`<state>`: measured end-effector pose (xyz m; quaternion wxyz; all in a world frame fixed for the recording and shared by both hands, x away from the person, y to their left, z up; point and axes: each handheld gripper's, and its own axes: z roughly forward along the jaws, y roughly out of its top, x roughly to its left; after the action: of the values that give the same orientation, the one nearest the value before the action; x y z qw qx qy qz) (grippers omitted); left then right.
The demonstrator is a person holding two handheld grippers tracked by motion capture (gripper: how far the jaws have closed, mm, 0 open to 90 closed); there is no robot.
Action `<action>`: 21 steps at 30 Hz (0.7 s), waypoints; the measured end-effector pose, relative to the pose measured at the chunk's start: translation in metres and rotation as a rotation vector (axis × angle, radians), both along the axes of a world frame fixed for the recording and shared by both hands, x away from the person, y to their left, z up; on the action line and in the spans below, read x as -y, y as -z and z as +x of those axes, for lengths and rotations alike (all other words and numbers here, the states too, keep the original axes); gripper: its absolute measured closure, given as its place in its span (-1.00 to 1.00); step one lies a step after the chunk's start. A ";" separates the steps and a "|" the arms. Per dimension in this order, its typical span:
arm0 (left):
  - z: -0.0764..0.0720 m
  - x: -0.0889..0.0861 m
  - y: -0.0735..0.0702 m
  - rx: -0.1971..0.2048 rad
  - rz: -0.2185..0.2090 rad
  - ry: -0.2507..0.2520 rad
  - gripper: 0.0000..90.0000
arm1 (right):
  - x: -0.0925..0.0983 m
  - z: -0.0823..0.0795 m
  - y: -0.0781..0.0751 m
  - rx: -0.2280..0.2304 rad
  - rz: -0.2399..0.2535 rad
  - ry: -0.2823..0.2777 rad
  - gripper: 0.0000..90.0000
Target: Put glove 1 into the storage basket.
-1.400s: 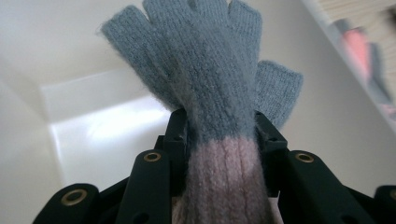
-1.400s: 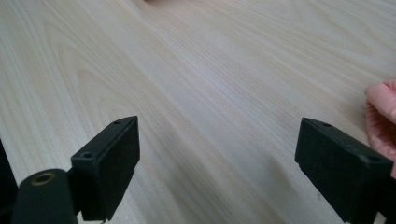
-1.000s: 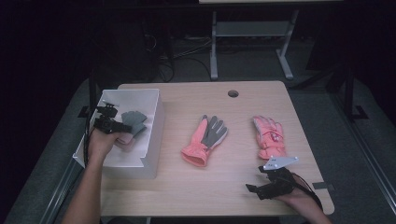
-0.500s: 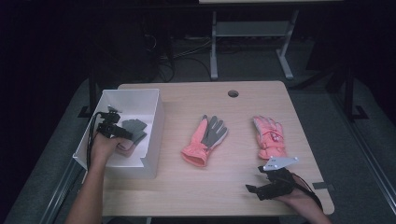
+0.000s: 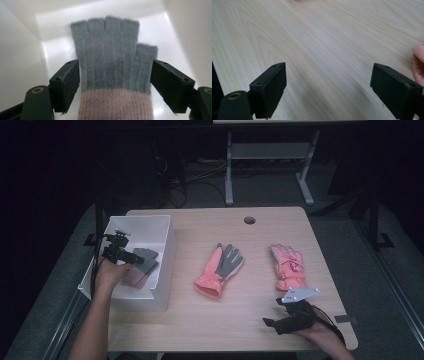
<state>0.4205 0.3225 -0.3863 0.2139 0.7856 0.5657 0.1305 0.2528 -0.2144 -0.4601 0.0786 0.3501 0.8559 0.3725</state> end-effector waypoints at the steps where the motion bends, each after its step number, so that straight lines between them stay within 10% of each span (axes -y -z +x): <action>1: -0.001 0.000 -0.005 0.009 -0.008 0.007 -0.50 | 0.000 0.000 0.000 0.000 0.000 0.000 -0.71; 21: -0.037 0.058 -0.063 0.125 -0.191 0.288 -0.61 | -0.001 0.001 0.001 -0.011 0.000 0.000 -0.71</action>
<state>0.3831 0.2642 -0.3236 0.3390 0.8249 0.4426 0.0928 0.2537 -0.2132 -0.4616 0.0737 0.3522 0.8563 0.3704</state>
